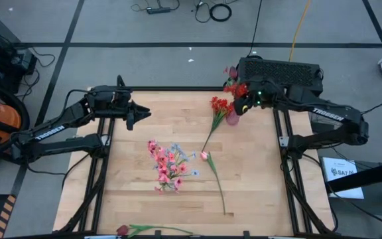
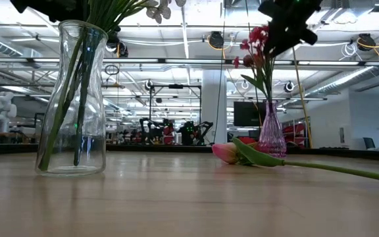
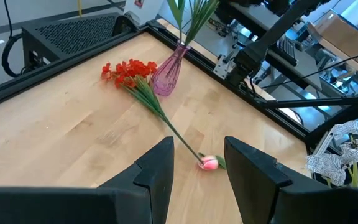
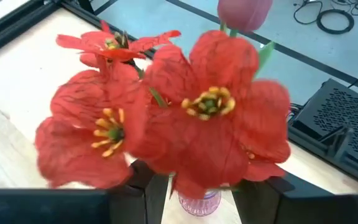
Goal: Sort flowers into vase by color
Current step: Put the bottom orange flowers into the purple vase, then put the pink flower into the transparent vase
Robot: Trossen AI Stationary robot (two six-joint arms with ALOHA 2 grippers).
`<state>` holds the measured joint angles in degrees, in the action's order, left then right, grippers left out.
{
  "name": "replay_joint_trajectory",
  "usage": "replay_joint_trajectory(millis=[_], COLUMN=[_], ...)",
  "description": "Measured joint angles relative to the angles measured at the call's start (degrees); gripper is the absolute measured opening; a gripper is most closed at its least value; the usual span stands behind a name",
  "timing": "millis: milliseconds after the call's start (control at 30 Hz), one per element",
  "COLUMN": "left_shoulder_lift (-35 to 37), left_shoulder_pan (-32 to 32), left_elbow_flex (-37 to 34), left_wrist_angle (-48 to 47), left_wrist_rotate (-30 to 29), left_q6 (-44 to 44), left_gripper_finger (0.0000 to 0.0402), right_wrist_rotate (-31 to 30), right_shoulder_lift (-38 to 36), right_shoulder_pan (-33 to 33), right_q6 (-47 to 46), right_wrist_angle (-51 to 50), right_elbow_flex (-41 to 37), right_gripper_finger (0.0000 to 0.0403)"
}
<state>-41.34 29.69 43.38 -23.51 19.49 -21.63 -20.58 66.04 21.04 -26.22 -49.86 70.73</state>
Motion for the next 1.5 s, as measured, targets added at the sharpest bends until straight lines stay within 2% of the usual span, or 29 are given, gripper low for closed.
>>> replay_joint_trajectory(millis=[233, 467, 700, 967, 1167, 1367, 1500], left_shoulder_lift=[0.0, 0.0, 0.0, 0.0, 0.0, 0.0, 0.0], left_shoulder_pan=[0.0, 0.0, -0.7, -1.7, -1.7, -1.7, -1.7], left_elbow_flex=[0.0, 0.0, 0.0, 0.0, 0.0, 0.0, 0.0], left_wrist_angle=[0.0, 0.0, -0.1, -0.7, -2.7, -2.8, -2.9], left_wrist_rotate=[0.0, 0.0, 0.5, 0.5, 0.5, 0.5, 0.5], left_q6=[0.0, 0.0, 0.0, -0.1, 0.0, 0.0, -0.1], left_gripper_finger=[0.0148, 0.0148, 0.0148, 0.0148, 0.0148, 0.0148, 0.0148], right_wrist_rotate=[0.0, 0.4, 11.3, 12.3, 15.4, 18.1, 18.1], right_shoulder_lift=[0.0, 2.5, 3.8, 0.1, -1.7, -3.8, -4.5], right_shoulder_pan=[0.0, 1.6, 4.6, 4.9, 4.9, 4.6, 2.9], right_q6=[-0.1, -1.0, -1.3, -1.8, -1.9, -5.3, -13.0], right_wrist_angle=[-3.1, -3.9, -6.1, -9.4, -14.5, -17.7, -21.8], right_elbow_flex=[3.4, -1.0, -2.8, -0.4, 2.2, 2.7, 2.7], right_gripper_finger=[0.0148, 0.0148, 0.0148, 0.0148, 0.0148, 0.0148, 0.0148])
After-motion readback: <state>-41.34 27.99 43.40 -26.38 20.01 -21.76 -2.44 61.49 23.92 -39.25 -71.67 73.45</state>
